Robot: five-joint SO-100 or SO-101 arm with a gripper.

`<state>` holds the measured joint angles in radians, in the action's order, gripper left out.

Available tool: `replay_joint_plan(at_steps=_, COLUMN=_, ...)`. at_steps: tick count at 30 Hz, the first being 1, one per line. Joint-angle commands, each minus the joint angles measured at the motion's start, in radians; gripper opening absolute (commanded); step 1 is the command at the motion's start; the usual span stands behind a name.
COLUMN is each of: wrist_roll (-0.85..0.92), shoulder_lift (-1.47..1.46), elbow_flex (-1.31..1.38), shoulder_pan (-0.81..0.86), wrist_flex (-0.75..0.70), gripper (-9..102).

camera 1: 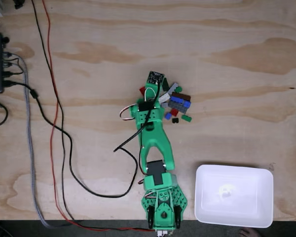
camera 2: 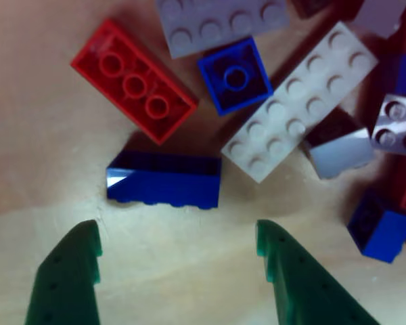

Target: Put all lego bricks in the bin.

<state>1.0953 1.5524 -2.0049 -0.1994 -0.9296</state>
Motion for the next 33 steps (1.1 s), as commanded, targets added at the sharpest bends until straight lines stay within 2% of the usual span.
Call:
replay_joint_plan(at_steps=1, wrist_roll=0.006, shoulder_lift=-0.015, elbow_flex=0.120, shoulder_pan=0.015, wrist_flex=0.041, gripper=29)
replay_joint_plan(at_steps=8, wrist_roll=0.014, shoulder_lift=-0.075, elbow_flex=0.164, shoulder_pan=-0.006, wrist_flex=0.060, gripper=28)
replay_joint_plan(at_steps=13, wrist_roll=0.032, shoulder_lift=-0.089, elbow_flex=0.158, shoulder_pan=-0.018, wrist_flex=0.061, gripper=15)
replay_joint_plan(at_steps=16, wrist_roll=0.032, shoulder_lift=-0.081, elbow_flex=0.158, shoulder_pan=-0.020, wrist_flex=0.057, gripper=0)
replay_joint_plan(at_steps=19, wrist_roll=0.005, shoulder_lift=0.002, elbow_flex=0.147, shoulder_pan=-0.018, wrist_flex=0.023, gripper=0)
replay_joint_plan(at_steps=21, wrist_roll=-0.046, shoulder_lift=0.172, elbow_flex=0.140, shoulder_pan=-0.035, wrist_flex=-0.074, gripper=0)
replay_joint_plan(at_steps=23, wrist_roll=-0.104, shoulder_lift=0.403, elbow_flex=0.160, shoulder_pan=-0.044, wrist_flex=-0.239, gripper=0)
replay_joint_plan(at_steps=27, wrist_roll=-0.112, shoulder_lift=0.816, elbow_flex=0.110, shoulder_pan=0.014, wrist_flex=-0.555, gripper=0)
replay_joint_plan(at_steps=30, wrist_roll=-0.055, shoulder_lift=1.009, elbow_flex=0.021, shoulder_pan=0.169, wrist_flex=-0.765, gripper=0)
replay_joint_plan(at_steps=33, wrist_roll=0.015, shoulder_lift=1.173, elbow_flex=-0.103, shoulder_pan=0.357, wrist_flex=-0.850, gripper=0)
